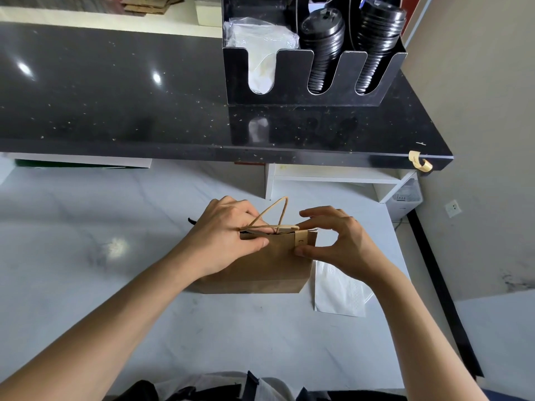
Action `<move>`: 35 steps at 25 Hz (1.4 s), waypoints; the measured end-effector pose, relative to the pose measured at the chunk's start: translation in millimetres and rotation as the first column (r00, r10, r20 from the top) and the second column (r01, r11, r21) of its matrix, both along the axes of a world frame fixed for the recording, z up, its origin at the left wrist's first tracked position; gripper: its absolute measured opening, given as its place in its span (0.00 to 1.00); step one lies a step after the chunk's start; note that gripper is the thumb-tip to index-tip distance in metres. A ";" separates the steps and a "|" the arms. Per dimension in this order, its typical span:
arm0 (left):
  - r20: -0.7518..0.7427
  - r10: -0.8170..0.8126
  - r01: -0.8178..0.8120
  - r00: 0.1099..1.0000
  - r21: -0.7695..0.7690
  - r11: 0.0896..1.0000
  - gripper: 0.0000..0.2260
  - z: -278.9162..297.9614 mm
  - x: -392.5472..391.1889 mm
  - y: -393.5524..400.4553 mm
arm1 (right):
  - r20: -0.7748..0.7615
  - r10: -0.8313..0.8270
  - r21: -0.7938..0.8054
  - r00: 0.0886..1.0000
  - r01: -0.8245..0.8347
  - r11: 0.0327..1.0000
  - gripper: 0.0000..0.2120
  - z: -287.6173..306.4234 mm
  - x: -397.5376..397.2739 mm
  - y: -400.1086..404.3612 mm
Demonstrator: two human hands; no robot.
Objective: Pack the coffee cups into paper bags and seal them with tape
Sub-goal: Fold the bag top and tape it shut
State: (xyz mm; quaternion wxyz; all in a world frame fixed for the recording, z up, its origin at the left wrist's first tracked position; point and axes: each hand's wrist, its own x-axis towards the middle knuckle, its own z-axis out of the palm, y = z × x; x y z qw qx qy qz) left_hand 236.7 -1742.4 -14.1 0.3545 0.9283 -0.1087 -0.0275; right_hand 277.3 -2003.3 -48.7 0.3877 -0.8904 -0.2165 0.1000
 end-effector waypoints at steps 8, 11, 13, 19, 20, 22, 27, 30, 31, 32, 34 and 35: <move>-0.022 -0.003 0.004 1.000 0.011 1.000 0.07 -4.1 0.6 1.1 | -0.027 -0.076 0.241 0.997 0.080 0.967 0.08 7.6 -7.7 7.0; -0.034 -0.001 0.001 0.999 -0.003 1.000 0.15 0.1 -0.8 -0.1 | -0.036 -0.098 0.288 0.995 0.104 0.952 0.06 3.5 -9.2 10.5; -0.027 -0.001 0.001 1.000 -0.002 1.000 0.17 0.5 -0.7 -0.5 | -0.061 -0.098 0.308 0.993 0.112 0.945 0.06 3.7 -10.3 10.6; -0.010 -0.050 0.050 0.999 0.053 0.997 0.08 -4.8 0.4 2.6 | -0.122 -0.099 0.267 0.988 0.129 0.955 0.04 -0.2 -12.1 6.7; 0.002 -0.059 0.058 0.998 0.071 0.996 0.09 -6.3 1.2 3.4 | -0.125 -0.107 0.286 0.986 0.139 0.948 0.04 -1.1 -11.8 7.8; 0.016 -0.063 0.062 0.998 0.073 0.995 0.08 -7.9 2.7 4.8 | -0.141 -0.110 0.320 0.984 0.150 0.935 0.06 -2.5 -10.9 7.5; 0.023 -0.067 0.066 0.998 0.031 0.997 0.09 -8.9 0.5 6.0 | -0.142 -0.099 0.256 0.985 0.133 0.958 0.09 -11.2 -10.5 3.0; 0.035 -0.062 0.062 0.997 -0.001 0.998 0.09 -10.5 1.0 5.0 | -0.119 -0.147 0.265 0.982 0.174 0.949 0.08 -14.1 -10.8 6.3; 0.029 -0.062 0.062 0.998 -0.011 0.998 0.10 -10.5 1.3 5.7 | -0.112 -0.145 0.261 0.983 0.170 0.950 0.08 -13.6 -11.2 6.6; 0.025 -0.063 0.063 0.998 -0.017 0.998 0.12 -10.0 1.7 5.8 | -0.108 -0.133 0.253 0.985 0.157 0.955 0.09 -11.5 -12.0 5.6; 0.028 -0.062 0.062 0.998 -0.013 0.998 0.12 -10.7 1.2 6.2 | -0.129 -0.111 0.220 0.985 0.138 0.966 0.10 -6.2 -14.0 1.4; 0.035 -0.055 0.055 0.998 -0.014 0.998 0.11 -10.7 0.8 6.1 | -0.153 -0.117 0.206 0.981 0.148 0.967 0.09 -2.4 -15.0 -0.8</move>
